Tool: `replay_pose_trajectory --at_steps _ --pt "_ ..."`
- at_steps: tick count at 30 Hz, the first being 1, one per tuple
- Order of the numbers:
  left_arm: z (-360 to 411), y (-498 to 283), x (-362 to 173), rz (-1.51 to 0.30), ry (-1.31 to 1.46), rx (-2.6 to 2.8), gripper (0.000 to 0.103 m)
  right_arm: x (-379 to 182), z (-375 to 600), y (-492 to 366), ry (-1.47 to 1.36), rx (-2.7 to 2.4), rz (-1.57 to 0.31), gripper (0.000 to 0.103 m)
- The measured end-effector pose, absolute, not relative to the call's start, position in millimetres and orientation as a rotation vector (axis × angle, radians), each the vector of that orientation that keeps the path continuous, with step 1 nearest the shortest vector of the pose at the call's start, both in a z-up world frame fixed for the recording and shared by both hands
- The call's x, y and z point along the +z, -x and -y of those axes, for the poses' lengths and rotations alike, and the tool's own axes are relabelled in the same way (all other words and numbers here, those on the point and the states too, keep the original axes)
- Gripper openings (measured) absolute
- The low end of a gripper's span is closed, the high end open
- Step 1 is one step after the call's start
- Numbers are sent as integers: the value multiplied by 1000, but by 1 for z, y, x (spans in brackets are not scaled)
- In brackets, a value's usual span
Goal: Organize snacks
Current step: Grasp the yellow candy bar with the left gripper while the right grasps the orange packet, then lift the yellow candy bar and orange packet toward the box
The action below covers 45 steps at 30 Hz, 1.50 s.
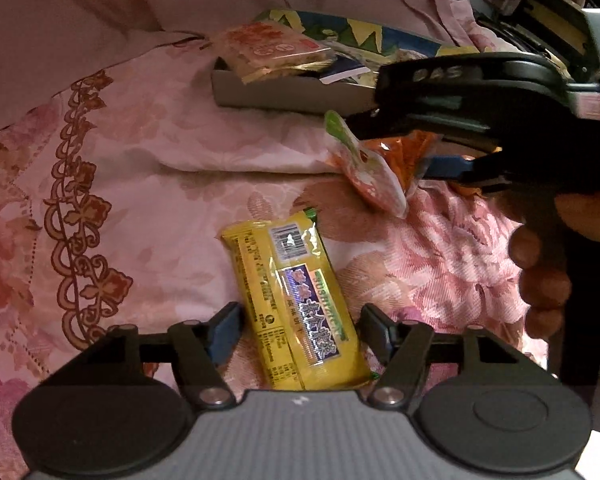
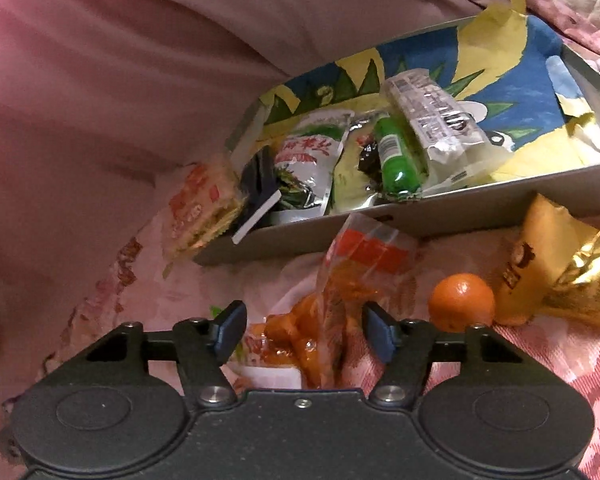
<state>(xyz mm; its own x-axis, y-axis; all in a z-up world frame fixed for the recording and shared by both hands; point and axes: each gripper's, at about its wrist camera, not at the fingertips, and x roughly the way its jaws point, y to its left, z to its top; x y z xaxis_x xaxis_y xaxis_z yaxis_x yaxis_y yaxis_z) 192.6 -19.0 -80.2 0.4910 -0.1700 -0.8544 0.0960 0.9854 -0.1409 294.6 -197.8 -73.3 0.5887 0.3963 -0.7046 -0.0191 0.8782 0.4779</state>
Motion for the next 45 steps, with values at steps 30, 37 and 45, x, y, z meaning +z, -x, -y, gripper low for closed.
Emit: replay_pose_trajectory --at_steps 30,37,45 --pt "-16 -185 -78 -1106 226 -194 57 -59 199 -188 89 410 -1019 47" --pt "-7 -187 -81 -1111 187 -210 68 -64 210 -192 -16 394 -1048 50" --pt "0 -184 -80 -1110 138 -204 63 -61 209 -188 -77 384 -1072 60"
